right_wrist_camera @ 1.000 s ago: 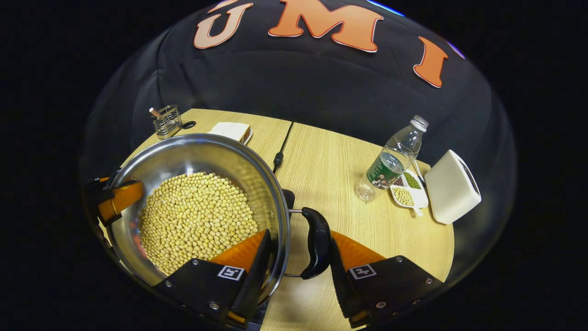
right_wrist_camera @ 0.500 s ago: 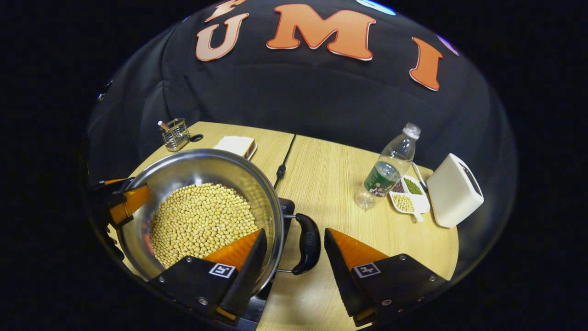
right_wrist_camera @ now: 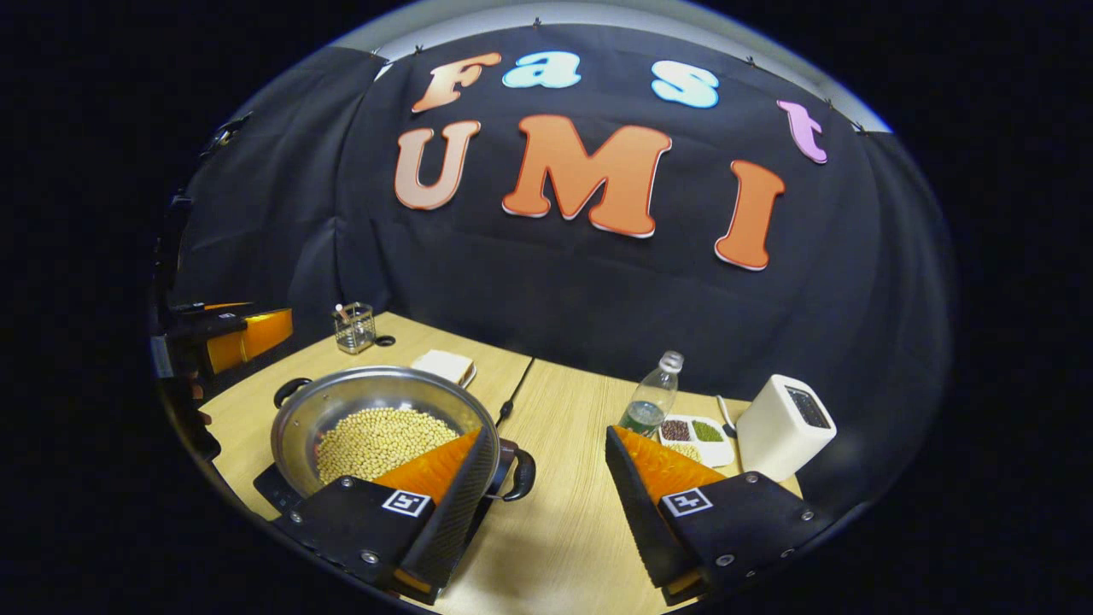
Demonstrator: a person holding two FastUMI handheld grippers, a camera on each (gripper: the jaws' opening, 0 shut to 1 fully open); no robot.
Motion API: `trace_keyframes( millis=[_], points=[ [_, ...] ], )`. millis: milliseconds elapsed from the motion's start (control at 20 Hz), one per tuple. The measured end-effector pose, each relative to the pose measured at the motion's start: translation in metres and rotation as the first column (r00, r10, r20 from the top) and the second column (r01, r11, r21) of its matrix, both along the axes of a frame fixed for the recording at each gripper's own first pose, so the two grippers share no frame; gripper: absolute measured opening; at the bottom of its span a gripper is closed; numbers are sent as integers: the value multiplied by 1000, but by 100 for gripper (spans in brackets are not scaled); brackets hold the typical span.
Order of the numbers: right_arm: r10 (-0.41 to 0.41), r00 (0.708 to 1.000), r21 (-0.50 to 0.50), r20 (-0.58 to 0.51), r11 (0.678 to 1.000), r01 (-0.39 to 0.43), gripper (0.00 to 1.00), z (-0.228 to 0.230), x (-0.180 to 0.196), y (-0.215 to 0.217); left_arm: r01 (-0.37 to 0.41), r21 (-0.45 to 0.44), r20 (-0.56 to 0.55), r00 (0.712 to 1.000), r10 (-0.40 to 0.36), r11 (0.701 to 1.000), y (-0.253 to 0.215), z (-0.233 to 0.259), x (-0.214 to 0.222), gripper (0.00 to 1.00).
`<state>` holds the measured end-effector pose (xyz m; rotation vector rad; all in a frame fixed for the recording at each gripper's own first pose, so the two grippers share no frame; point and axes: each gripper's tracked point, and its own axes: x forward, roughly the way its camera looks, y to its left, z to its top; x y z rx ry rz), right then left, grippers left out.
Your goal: First push the handle of the pot to place it horizontally, then grasp the pot with both hands and set it on the induction cooktop.
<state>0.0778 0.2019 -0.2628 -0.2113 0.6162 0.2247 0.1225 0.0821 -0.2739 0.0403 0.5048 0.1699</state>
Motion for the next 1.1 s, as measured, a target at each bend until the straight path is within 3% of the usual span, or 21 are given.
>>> trace_keyframes(
  millis=[200,250,300,350,400,450,500,550,1100],
  points=[
    [1,988,28,155,1000,-6,83,70,-9,-25,52,-27,166,985,-47,998,-39,75,-8,91],
    [-5,983,28,183,1000,0,83,88,-16,-34,58,-21,201,978,-53,998,-45,90,-12,97],
    [-10,976,29,216,1000,4,83,104,-20,-43,67,-16,230,971,-62,998,-51,107,-18,84],
    [-18,968,31,249,999,11,83,118,-22,-49,78,-15,253,965,-72,997,-60,121,-22,97],
    [-22,961,32,275,999,14,83,129,-24,-57,93,-12,275,957,-86,996,-68,130,-29,84],
    [-29,954,35,299,999,19,83,140,-27,-64,102,-8,296,950,-95,995,-76,142,-34,84],
    [-36,946,38,322,999,25,83,152,-30,-72,111,-3,326,940,-104,994,-82,158,-40,97],
    [-44,937,44,345,999,31,83,162,-33,-79,120,3,355,928,-113,993,-90,174,-44,97],
    [-50,880,68,472,997,20,88,202,-45,-89,104,40,525,844,-109,994,-100,273,-118,99]
  ],
)
